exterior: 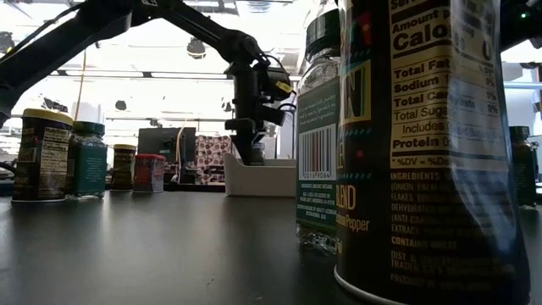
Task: Sort spices by type
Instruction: Put the middle green seasoning bottle into the white bin
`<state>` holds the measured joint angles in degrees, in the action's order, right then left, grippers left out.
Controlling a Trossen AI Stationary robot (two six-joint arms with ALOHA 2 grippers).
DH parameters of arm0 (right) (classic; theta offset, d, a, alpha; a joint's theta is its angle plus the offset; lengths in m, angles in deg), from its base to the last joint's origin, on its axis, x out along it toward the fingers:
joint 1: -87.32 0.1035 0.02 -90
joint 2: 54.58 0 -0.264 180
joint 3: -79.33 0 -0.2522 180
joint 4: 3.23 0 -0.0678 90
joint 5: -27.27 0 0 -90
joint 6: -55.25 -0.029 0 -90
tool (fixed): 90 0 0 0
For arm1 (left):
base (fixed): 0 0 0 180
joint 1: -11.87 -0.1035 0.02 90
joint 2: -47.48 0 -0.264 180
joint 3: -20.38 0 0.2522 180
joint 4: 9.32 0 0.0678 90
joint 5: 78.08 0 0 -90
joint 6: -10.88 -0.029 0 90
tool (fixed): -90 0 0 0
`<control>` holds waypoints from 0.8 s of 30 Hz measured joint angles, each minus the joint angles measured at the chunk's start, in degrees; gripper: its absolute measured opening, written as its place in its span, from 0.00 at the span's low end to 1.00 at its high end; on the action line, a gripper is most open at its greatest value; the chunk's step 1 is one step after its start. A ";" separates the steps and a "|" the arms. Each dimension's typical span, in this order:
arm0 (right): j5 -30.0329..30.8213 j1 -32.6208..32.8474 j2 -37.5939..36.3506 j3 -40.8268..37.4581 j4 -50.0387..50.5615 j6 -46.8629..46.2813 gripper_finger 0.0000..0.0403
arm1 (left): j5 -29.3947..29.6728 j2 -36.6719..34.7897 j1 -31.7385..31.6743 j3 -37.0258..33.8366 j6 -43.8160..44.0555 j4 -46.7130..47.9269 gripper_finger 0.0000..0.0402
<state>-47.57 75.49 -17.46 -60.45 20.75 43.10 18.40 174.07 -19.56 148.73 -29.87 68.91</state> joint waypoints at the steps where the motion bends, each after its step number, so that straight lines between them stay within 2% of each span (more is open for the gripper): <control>1: -0.01 0.00 0.00 0.00 0.00 0.00 0.71 | 0.00 0.00 0.01 0.00 -0.19 -0.01 0.53; 7: -0.02 0.00 0.00 0.00 0.00 0.01 0.71 | -0.12 0.00 0.01 0.00 1.04 -0.03 0.53; 12: -0.02 0.00 0.00 0.01 0.00 0.00 0.71 | -2.69 0.00 0.01 0.02 1.34 0.02 0.53; 24: -0.02 0.00 0.00 0.02 0.00 0.00 0.71 | -2.64 0.00 -0.48 0.07 1.79 -0.20 0.57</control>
<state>-47.59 75.49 -17.46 -60.43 20.75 43.10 15.75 174.07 -20.04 148.79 -28.08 68.70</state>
